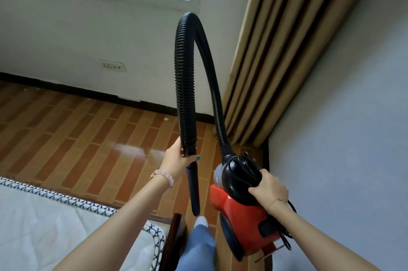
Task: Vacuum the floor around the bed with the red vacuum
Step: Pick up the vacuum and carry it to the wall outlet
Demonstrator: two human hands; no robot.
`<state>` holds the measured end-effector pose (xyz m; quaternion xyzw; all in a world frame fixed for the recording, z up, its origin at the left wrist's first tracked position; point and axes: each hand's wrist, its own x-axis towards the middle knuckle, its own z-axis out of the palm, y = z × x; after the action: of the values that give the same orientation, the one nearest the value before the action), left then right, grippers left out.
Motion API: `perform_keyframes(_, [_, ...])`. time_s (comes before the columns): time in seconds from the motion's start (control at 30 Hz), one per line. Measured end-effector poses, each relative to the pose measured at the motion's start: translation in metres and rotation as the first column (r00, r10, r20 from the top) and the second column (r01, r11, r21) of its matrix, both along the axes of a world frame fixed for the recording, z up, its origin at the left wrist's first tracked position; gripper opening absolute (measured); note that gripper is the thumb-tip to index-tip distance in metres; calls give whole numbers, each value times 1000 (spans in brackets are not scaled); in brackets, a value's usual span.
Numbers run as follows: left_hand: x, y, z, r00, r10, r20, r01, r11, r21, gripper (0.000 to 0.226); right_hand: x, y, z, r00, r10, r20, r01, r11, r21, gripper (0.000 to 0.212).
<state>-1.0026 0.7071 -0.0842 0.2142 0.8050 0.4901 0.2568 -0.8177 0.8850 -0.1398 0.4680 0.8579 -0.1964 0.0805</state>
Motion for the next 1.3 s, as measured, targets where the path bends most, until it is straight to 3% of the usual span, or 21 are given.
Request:
perform_keyframes(0.3, [-127, 63, -3, 986, 143, 83, -143, 990, -11, 30, -139, 68, -7, 998, 58, 20, -57, 997, -43, 50])
perform_keyframes(0.6, [-212, 58, -22, 923, 372, 97, -370, 928, -44, 37, -287, 108, -20, 971, 234, 49, -231, 971, -61, 42])
perform_keyframes(0.93, [-289, 23, -18, 736, 660, 151, -660, 749, -58, 37, -440, 98, -24, 842, 535, 66, -527, 843, -106, 39])
perform_keyframes(1.3, [-383, -54, -22, 565, 806, 177, -804, 586, -99, 35, -580, 18, -34, 682, 729, 63, -723, 684, -97, 35])
